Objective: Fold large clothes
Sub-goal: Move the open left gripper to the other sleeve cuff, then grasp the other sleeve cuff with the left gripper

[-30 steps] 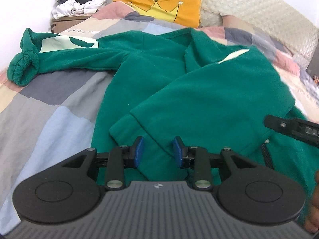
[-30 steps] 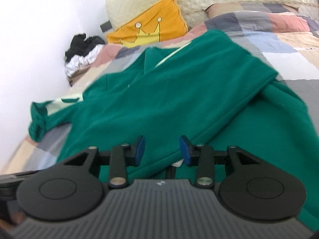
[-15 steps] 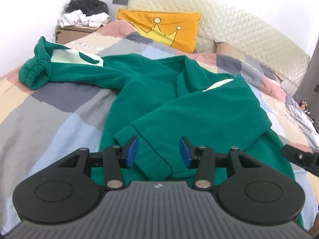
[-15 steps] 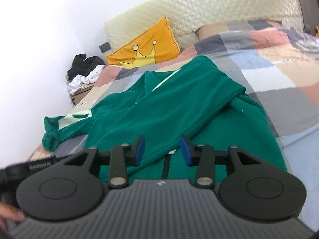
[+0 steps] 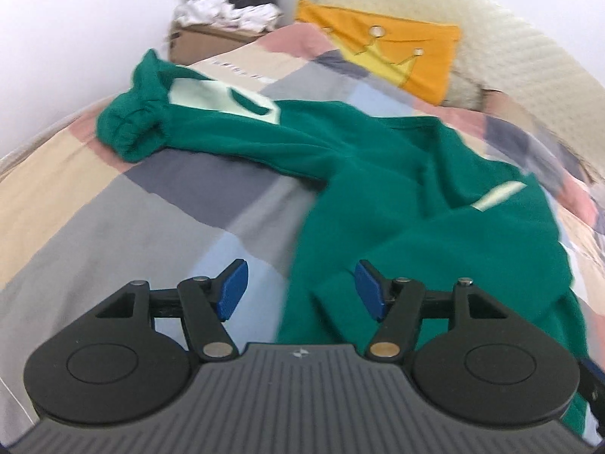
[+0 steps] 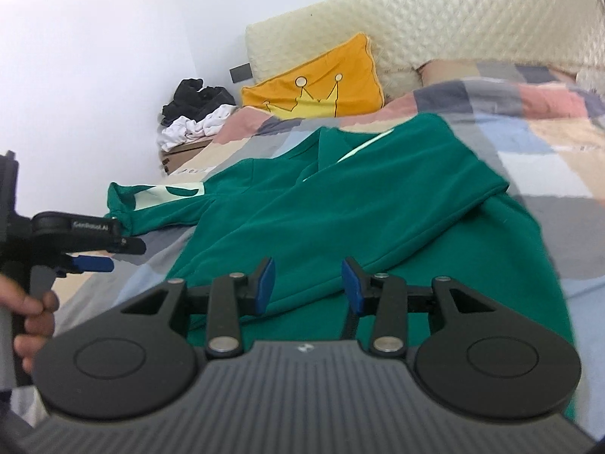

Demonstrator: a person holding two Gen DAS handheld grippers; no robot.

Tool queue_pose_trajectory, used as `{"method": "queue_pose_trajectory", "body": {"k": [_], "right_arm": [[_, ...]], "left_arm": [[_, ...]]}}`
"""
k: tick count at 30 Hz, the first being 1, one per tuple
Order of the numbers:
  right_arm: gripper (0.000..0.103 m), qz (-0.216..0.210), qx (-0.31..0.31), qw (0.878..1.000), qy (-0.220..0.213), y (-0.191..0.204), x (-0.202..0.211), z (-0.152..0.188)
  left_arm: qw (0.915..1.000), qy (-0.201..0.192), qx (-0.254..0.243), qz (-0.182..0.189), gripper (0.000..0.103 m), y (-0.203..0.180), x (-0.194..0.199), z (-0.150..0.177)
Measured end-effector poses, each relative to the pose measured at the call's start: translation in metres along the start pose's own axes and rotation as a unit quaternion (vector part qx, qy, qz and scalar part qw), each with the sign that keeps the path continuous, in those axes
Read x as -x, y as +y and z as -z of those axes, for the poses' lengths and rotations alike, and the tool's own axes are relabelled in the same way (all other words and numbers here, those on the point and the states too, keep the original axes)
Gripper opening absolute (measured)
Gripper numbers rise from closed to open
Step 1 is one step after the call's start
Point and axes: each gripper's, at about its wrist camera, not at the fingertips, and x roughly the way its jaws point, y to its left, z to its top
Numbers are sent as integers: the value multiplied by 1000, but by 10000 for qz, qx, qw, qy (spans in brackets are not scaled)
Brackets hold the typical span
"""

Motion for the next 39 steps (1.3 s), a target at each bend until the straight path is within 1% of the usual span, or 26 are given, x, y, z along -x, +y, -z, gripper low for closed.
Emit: {"method": "queue_pose_trajectory", "body": {"k": [4,6,9,11,13,15,19,24,26,28,31,32,34,36,39], "right_arm": [[43,-103,-275,9995,111,-5,-11,1],[43,-110,-356,9992,169,-6,-17,2],[43,-132,-496,9984,224,-10,-24,3],[43,-180,-642,9974,260,-13,-30,3],[43,-189,-746,9967,277,-14,-35,4],[43,-185,-779,9964,286,-14,-41,4],[43,-179,-846,9957,322,-15,-51,5],[43,-112,-821,9958,400,-16,-63,7],[43,-65,-803,9958,425,-16,-67,9],[43,-25,-809,9957,459,-17,-72,10],[43,63,-856,9948,546,-19,-82,11],[43,79,-893,9943,583,-21,-86,11],[43,90,-947,9935,625,-22,-92,10],[43,100,-983,9931,627,-23,-96,10],[43,129,-1009,9928,627,-22,-102,11]], "left_arm": [[9989,186,336,-255,69,22,-24,-22],[9977,208,509,-396,69,33,-38,-31],[9960,84,679,-575,69,51,-56,-39],[9943,54,859,-622,69,64,-68,-43],[9913,63,1145,-648,69,79,-80,-46],[9898,-62,1229,-714,69,88,-87,-48],[9865,-196,1530,-550,69,105,-105,-56],[9747,-172,2188,-425,70,135,-137,-69],[9743,-49,2164,-624,70,142,-154,-77],[9750,-164,2089,-739,70,147,-163,-84],[9765,-260,1667,-1341,70,145,-174,-98],[9755,-284,1542,-1544,70,145,-178,-101],[9706,-418,1368,-1934,70,147,-183,-108],[9656,-447,1445,-2113,70,156,-186,-114],[9619,-523,1718,-2063,70,175,-187,-123]]}}
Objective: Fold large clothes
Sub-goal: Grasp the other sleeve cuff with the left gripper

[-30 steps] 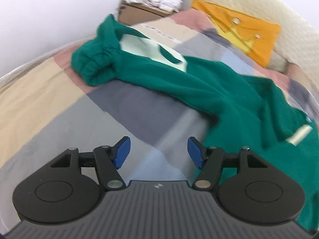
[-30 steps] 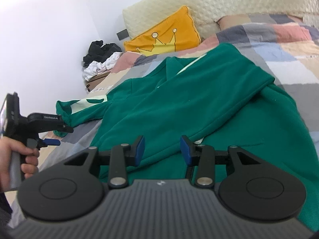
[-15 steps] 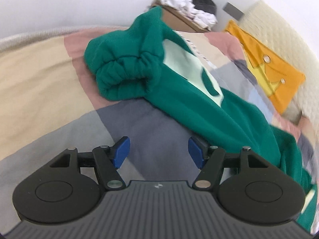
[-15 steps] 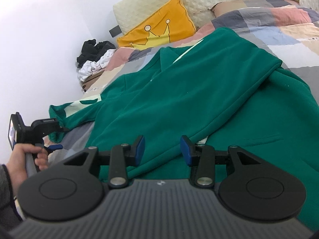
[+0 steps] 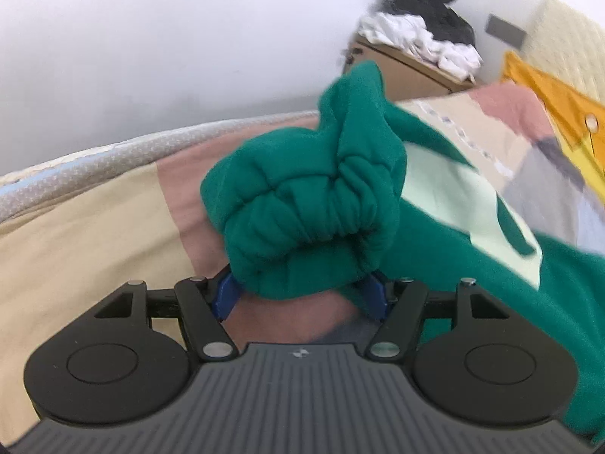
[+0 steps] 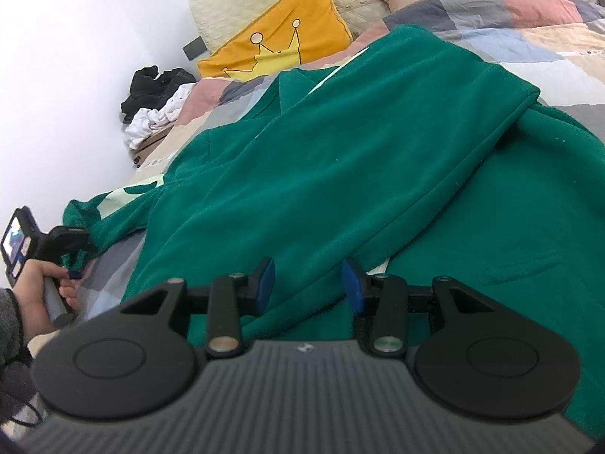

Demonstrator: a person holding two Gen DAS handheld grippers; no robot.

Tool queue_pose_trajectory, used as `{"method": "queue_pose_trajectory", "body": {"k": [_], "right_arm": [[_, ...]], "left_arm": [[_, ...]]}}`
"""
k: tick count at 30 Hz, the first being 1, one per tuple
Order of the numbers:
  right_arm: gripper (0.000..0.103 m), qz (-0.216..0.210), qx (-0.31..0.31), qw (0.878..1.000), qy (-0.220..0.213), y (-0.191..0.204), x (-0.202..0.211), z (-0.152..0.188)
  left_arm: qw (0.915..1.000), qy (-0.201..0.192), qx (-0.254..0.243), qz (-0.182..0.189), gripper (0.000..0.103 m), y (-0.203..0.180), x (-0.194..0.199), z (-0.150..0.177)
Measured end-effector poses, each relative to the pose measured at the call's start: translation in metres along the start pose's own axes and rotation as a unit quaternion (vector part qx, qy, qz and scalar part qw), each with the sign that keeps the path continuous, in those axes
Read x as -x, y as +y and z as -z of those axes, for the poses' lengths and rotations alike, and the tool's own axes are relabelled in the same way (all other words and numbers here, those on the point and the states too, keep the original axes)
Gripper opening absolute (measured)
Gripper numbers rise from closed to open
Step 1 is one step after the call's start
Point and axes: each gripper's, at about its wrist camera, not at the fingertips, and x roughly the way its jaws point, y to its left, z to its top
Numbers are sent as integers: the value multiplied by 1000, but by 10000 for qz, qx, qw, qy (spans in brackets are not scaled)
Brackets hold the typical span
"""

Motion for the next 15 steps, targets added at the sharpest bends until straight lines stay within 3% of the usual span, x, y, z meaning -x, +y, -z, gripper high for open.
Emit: {"method": "queue_pose_trajectory", "body": {"k": [8,11,15], "right_arm": [[43,38,-49,10000,12,2,-6,-1],[41,29,-110,9999,14,1,-6,-1],[41,30,-128,9999,15,1,-6,-2]], "left_arm": [[9985,-296,464,-11,70,24,-6,-39],[9951,-388,914,-22,70,37,-11,-54],[9877,-173,1552,115,70,59,-27,-68]]}}
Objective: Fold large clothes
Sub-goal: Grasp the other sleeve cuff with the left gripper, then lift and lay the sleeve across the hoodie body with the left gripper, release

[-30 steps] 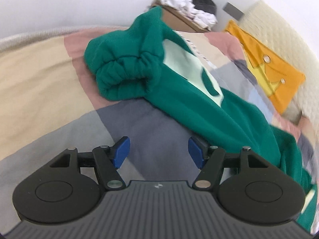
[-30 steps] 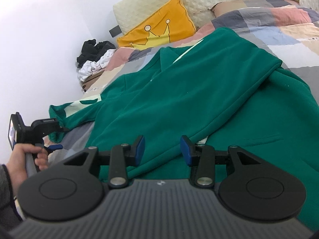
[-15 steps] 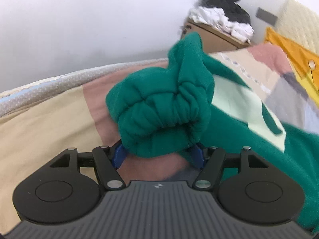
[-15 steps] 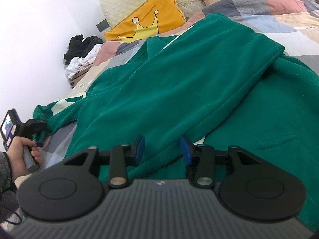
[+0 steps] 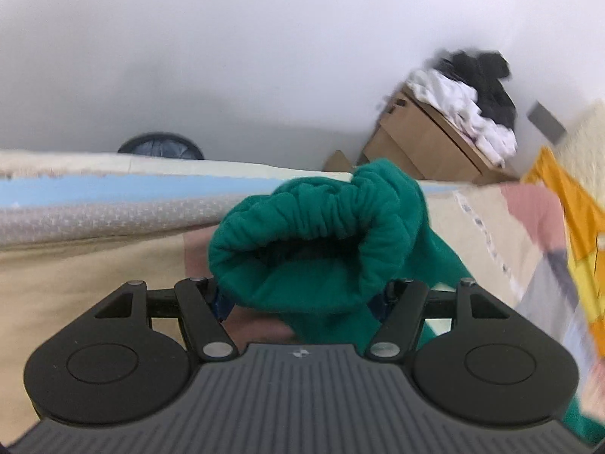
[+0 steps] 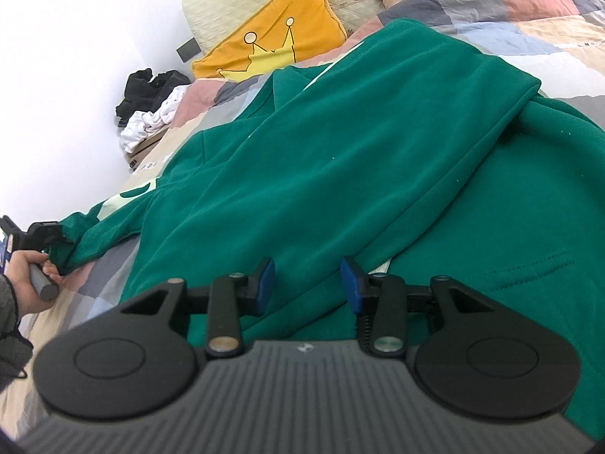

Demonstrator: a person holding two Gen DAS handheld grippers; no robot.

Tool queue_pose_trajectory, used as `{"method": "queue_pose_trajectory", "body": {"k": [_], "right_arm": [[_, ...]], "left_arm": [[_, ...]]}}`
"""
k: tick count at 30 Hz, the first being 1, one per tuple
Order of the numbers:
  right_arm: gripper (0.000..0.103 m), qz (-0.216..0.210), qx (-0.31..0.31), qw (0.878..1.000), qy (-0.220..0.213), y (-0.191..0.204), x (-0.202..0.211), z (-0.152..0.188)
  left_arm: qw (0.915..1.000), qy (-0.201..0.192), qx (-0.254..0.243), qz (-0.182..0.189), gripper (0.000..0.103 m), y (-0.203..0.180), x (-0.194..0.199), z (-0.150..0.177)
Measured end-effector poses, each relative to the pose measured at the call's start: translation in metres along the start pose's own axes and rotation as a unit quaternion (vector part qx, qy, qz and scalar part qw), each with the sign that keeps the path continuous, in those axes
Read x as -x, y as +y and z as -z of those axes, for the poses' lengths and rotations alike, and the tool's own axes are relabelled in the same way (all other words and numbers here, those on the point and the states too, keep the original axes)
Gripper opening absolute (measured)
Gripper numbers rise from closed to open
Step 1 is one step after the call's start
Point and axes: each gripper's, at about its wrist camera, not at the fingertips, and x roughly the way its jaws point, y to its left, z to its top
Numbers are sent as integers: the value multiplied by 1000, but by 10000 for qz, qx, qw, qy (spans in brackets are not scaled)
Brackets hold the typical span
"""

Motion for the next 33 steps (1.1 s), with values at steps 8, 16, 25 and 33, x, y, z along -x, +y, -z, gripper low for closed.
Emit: {"method": "queue_pose_trajectory", "body": {"k": [8,16,25,33], "right_arm": [[41,20,-9,10000,1,0,-3,0],[41,32,3,10000,-1,2,-5,0],[41,51,4,10000,1,2,-6,-1],[42,100,47,9999,15,7,-11,1]], "left_arm": [[9979,-378,506,-164,70,19,-5,-52],[9964,92,789,292,70,47,0,-77],[9859,532,1170,1073,80,58,-13,-14],[9943,77,706,798,65,27,-36,-14]]}}
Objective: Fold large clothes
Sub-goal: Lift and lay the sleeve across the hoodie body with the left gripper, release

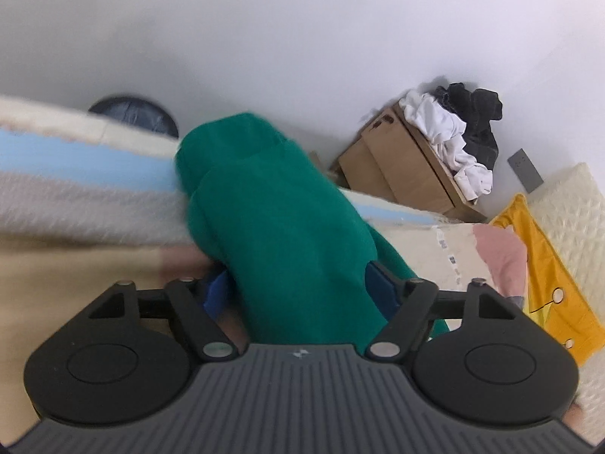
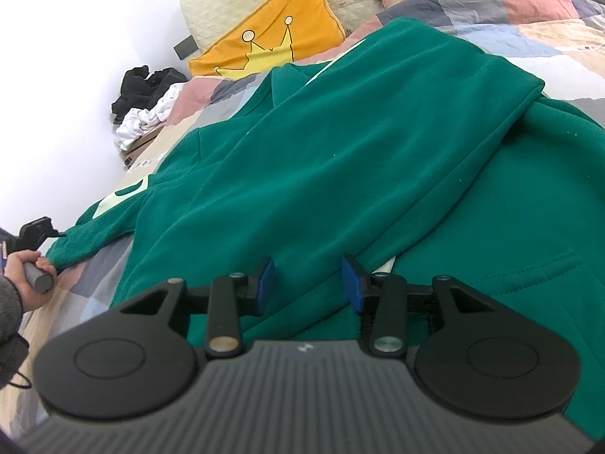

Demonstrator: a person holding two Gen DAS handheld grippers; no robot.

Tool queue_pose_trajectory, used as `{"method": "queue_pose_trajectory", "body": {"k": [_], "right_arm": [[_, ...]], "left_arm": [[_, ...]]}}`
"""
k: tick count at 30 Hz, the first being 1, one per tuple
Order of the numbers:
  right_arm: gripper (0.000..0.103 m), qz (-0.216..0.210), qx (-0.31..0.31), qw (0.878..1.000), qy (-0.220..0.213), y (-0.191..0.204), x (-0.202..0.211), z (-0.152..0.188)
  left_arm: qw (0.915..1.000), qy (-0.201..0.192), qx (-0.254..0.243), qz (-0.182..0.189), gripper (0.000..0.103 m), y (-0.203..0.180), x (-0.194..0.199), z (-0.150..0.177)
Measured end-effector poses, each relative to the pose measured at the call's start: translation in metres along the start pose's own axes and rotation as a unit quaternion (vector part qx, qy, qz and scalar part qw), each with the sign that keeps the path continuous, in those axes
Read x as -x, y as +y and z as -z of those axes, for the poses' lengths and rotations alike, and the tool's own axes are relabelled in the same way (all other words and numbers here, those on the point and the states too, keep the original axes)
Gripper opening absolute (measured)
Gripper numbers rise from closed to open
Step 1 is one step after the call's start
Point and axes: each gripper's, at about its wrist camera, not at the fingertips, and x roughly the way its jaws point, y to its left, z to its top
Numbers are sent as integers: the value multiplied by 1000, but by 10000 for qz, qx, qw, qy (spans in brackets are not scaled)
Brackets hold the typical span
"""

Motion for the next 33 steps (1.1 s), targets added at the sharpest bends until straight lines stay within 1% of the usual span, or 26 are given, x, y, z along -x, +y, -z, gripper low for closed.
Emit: {"method": "queue_pose_trajectory", "body": {"k": [1,2,3,4,5,6,7,8,9,10,11,15,17,19,22,23,26,27,29,32,33], "right_arm": [[42,-3,-24,10000,7,0,1,0],[42,-19,-58,10000,10,-1,1,-1],[41,-20,-68,10000,5,-2,2,0],[41,-19,-80,10000,7,-3,2,0],[41,-21,-92,10000,14,-4,1,0],[41,-9,-89,10000,8,-3,1,0],[41,4,-84,10000,-1,-2,1,0],[42,5,-76,10000,-14,-1,1,-1],[42,-9,-70,10000,-30,-1,2,-1],[42,-12,-81,10000,-37,-2,2,-2],[42,-23,-122,9999,-36,-3,3,-2],[43,-71,-260,9995,-168,-8,15,-8],[43,-90,-260,9991,-315,-9,25,-11],[43,-71,-217,9985,-496,-11,37,-14],[43,-45,-187,9972,-718,-16,55,-20],[43,-23,-165,9969,-764,-17,59,-22],[43,0,-140,9960,-877,-23,73,-27],[43,-20,-171,9955,-929,-26,79,-28],[43,-47,-203,9944,-1033,-35,93,-28],[43,-8,-249,9919,-1242,-49,112,-28],[43,-25,-329,9914,-1263,-54,116,-30]], "left_arm": [[9996,-29,-151,-234,59,-3,-6,1],[9991,-47,-232,-349,51,-3,-9,2],[9986,-88,-347,-400,38,-4,-10,3],[9976,-124,-508,-463,31,-6,-11,2],[9957,-187,-719,-551,21,-12,-11,2],[9945,-297,-809,-594,12,-19,-13,1],[9944,-518,-754,-535,11,-25,-5,0],[9945,-646,-688,-453,9,-29,2,-1],[9936,-710,-753,-448,9,-40,8,-2],[9932,-654,-880,-388,9,-50,10,-5],[9926,-537,-1061,-247,8,-64,15,-9],[9839,-764,-1612,139,8,-119,49,-20],[9772,-900,-1886,370,8,-148,77,-21],[9725,-982,-2020,614,8,-171,105,-18],[9575,-1089,-2428,1116,8,-215,154,-8],[9506,-1111,-2607,1269,8,-232,173,-2],[9302,-1228,-3080,1576,8,-270,226,21],[9256,-1243,-3155,1680,8,-279,240,28],[9119,-1296,-3401,1898,8,-299,271,48],[8961,-1301,-3665,2138,8,-319,308,83],[8928,-1307,-3716,2185,8,-321,322,97]]}}
